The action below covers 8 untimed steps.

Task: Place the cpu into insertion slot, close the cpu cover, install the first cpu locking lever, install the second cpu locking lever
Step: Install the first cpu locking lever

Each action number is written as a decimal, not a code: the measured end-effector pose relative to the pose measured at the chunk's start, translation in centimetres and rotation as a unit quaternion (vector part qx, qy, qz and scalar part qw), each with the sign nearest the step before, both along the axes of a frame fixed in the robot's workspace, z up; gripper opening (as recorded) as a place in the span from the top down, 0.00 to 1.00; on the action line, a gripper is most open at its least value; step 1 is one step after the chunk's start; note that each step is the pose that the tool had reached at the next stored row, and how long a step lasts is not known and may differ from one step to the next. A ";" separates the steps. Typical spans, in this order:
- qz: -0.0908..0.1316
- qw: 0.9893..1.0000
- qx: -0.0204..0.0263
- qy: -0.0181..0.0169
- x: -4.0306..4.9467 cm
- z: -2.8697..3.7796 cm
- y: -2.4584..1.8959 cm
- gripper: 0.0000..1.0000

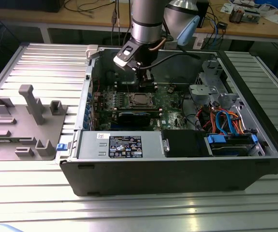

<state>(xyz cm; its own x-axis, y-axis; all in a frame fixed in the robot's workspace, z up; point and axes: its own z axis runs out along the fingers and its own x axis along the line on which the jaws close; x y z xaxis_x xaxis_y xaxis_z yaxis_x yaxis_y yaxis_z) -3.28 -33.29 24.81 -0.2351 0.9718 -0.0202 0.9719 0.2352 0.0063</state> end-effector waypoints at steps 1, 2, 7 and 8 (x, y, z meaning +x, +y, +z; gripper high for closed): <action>0.002 1.000 0.000 0.000 0.00 0.03 0.00 0.89; 0.004 1.000 0.000 0.000 0.00 0.04 0.00 0.89; 0.019 1.000 0.000 0.000 0.00 0.06 0.00 0.89; 0.024 1.000 0.000 0.000 0.00 0.06 0.00 0.89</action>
<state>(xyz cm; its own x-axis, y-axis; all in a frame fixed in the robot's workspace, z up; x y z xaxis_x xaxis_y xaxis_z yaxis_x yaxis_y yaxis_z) -3.28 -33.29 24.87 -0.2814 0.9594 -0.0202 0.9595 0.2816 0.0063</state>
